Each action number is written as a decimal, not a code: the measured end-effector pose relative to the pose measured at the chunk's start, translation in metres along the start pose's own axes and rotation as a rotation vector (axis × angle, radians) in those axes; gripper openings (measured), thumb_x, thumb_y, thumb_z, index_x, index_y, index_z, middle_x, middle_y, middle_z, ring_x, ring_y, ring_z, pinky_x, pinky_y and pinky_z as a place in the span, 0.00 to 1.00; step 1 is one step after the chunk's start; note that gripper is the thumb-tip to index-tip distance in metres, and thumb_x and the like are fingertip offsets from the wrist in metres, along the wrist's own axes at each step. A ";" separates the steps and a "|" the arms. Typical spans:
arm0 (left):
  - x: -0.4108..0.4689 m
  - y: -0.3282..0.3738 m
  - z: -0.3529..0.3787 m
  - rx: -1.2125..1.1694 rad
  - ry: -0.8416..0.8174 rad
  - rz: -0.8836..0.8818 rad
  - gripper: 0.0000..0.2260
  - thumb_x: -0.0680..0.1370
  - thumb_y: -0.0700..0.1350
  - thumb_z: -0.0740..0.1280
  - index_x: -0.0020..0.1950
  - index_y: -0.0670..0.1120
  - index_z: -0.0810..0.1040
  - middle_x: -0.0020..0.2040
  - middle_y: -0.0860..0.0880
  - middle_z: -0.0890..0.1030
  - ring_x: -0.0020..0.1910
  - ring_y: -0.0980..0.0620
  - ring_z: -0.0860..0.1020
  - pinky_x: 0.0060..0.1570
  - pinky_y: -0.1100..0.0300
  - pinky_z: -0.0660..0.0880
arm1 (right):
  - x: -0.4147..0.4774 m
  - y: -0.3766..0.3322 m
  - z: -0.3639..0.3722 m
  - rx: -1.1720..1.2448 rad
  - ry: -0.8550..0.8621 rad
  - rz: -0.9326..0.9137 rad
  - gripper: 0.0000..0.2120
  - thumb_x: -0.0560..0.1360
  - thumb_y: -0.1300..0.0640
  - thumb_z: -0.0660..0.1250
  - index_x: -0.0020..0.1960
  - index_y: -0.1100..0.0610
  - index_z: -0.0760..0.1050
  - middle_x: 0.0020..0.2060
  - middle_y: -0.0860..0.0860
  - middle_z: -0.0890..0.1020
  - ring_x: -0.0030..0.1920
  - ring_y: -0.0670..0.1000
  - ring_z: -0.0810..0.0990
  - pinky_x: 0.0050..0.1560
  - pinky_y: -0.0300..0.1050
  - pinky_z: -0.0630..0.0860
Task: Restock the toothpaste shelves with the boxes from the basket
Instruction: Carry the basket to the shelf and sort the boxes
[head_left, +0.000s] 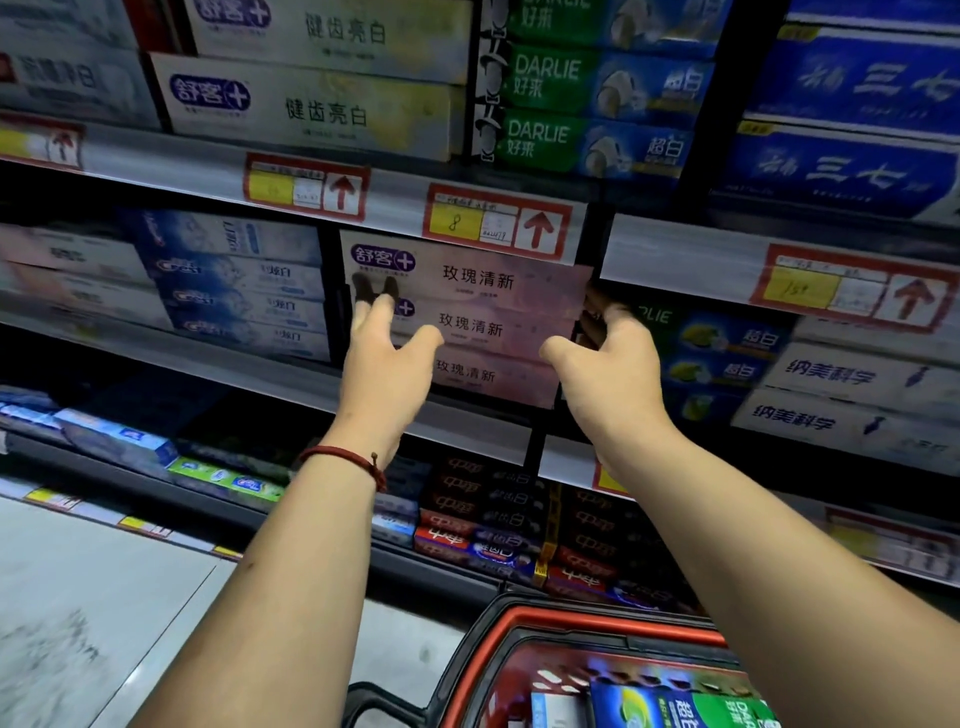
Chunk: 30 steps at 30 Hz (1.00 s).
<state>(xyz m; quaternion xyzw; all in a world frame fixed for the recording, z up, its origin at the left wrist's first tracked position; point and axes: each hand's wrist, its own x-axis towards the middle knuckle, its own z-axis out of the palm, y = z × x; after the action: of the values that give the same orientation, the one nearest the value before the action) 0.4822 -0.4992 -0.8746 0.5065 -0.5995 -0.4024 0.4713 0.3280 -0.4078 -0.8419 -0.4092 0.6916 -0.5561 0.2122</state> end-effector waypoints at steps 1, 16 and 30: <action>0.002 0.000 0.000 -0.024 -0.038 -0.013 0.32 0.81 0.48 0.66 0.83 0.49 0.57 0.83 0.51 0.54 0.81 0.53 0.55 0.70 0.60 0.55 | 0.002 0.001 0.001 0.006 -0.001 0.000 0.19 0.74 0.62 0.68 0.63 0.50 0.75 0.47 0.43 0.82 0.45 0.44 0.82 0.41 0.38 0.78; -0.019 0.013 -0.003 0.400 -0.082 0.183 0.26 0.81 0.47 0.65 0.80 0.50 0.66 0.77 0.50 0.68 0.75 0.48 0.67 0.68 0.57 0.66 | -0.006 0.020 -0.012 -0.146 0.002 0.002 0.31 0.78 0.52 0.69 0.78 0.57 0.64 0.58 0.49 0.78 0.60 0.52 0.78 0.47 0.32 0.71; -0.124 0.038 0.030 0.693 -0.402 0.445 0.32 0.77 0.58 0.71 0.78 0.52 0.66 0.75 0.50 0.71 0.74 0.49 0.69 0.73 0.53 0.67 | -0.085 0.043 -0.119 -0.584 -0.240 -0.263 0.33 0.77 0.48 0.72 0.78 0.52 0.63 0.75 0.48 0.67 0.73 0.49 0.67 0.64 0.35 0.61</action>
<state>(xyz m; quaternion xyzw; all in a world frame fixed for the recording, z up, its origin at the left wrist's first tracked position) 0.4496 -0.3708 -0.8646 0.4050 -0.8725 -0.1574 0.2237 0.2735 -0.2664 -0.8613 -0.6010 0.7330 -0.3049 0.0923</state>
